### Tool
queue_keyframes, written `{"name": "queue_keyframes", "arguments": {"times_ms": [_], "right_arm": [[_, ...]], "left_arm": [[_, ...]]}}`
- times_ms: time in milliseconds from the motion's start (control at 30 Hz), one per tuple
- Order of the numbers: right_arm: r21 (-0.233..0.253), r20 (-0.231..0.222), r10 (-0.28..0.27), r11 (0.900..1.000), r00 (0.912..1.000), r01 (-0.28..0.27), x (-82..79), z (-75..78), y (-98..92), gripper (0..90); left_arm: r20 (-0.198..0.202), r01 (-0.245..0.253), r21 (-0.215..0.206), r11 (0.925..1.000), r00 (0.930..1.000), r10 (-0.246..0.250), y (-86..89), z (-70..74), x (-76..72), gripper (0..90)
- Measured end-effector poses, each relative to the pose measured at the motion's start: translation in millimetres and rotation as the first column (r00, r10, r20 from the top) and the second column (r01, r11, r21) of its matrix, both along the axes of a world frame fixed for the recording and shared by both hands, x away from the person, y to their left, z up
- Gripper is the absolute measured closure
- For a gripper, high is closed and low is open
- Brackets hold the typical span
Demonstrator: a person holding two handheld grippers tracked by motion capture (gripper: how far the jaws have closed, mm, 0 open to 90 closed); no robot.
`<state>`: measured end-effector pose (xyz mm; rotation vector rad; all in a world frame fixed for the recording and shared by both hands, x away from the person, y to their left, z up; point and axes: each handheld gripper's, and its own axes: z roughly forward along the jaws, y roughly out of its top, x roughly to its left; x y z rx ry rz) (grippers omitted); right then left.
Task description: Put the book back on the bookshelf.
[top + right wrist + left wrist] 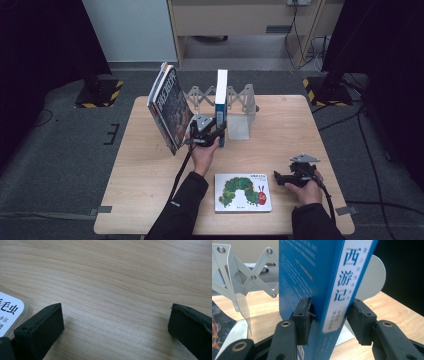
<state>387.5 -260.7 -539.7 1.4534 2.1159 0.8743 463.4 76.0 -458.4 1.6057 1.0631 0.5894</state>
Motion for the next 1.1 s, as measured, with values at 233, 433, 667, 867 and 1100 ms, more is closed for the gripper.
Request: {"name": "queue_keyframes", "arguments": {"times_ms": [233, 433, 667, 867, 1100], "right_arm": [[0.000, 0.000, 0.000, 1.000, 1.0000, 0.000, 0.0, 0.0, 0.0, 0.5], [0.000, 0.000, 0.000, 1.000, 1.0000, 0.000, 0.1, 0.0, 0.0, 0.5], [0.000, 0.000, 0.000, 1.000, 1.0000, 0.000, 0.0, 0.0, 0.0, 0.5], [0.000, 0.000, 0.000, 1.000, 1.0000, 0.000, 0.0, 0.0, 0.0, 0.5], [0.000, 0.000, 0.000, 1.000, 1.0000, 0.000, 0.0, 0.0, 0.0, 0.5]], "left_arm": [[-0.035, -0.011, 0.004, 0.9999, 0.9993, 0.011, -3.8, -2.9, 1.8, 54.4], [-0.058, -0.008, -0.008, 0.9999, 0.9983, 0.007, -7.7, -0.6, 4.9, 54.3], [-0.044, 0.001, -0.003, 1.0000, 0.9990, -0.001, -8.5, -1.8, 4.9, 53.6], [-0.039, 0.027, 0.007, 0.9996, 0.9989, -0.027, -2.1, 1.3, -0.9, 50.8], [-0.050, 0.070, 0.025, 0.9972, 0.9964, -0.069, 10.0, 10.2, -13.6, 47.3]]}}
